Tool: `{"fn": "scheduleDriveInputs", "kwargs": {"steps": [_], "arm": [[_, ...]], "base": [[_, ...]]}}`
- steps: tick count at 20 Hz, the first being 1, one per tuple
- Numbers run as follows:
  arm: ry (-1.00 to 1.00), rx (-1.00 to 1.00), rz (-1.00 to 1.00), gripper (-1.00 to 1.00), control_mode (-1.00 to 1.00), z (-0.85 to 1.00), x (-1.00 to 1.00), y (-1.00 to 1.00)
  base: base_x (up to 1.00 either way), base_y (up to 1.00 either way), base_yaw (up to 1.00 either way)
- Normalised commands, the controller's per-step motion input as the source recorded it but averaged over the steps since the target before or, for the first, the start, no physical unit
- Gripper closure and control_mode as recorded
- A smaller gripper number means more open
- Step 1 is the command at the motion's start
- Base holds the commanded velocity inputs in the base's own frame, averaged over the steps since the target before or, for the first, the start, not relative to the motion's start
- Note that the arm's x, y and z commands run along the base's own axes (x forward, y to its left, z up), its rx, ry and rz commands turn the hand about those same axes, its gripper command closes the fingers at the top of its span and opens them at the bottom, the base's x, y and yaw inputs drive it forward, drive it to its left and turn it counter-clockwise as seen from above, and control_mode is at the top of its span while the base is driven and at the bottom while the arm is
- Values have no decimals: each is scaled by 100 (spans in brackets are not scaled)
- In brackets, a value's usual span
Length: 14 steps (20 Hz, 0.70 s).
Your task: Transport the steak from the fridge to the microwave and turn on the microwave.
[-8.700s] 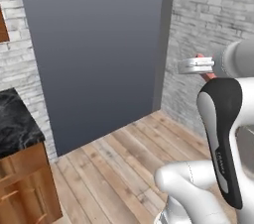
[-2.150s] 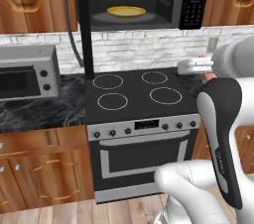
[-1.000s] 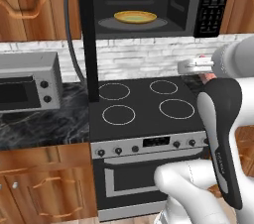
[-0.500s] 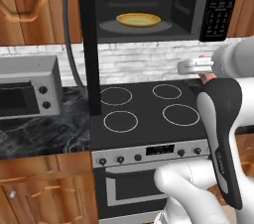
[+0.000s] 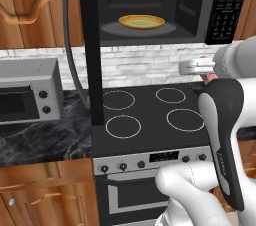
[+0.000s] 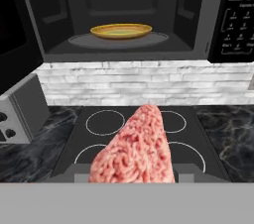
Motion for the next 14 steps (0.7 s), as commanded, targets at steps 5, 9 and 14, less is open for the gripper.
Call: {"fn": "scheduleDriveInputs", "kwargs": {"steps": [5, 9, 14], "arm": [[0, 0, 0, 100, 100, 0, 0, 0], [0, 0, 0, 100, 100, 0, 0, 0], [0, 0, 0, 100, 100, 0, 0, 0]], "base": [[28, 26, 1], [34, 25, 0], [33, 20, 0]]}}
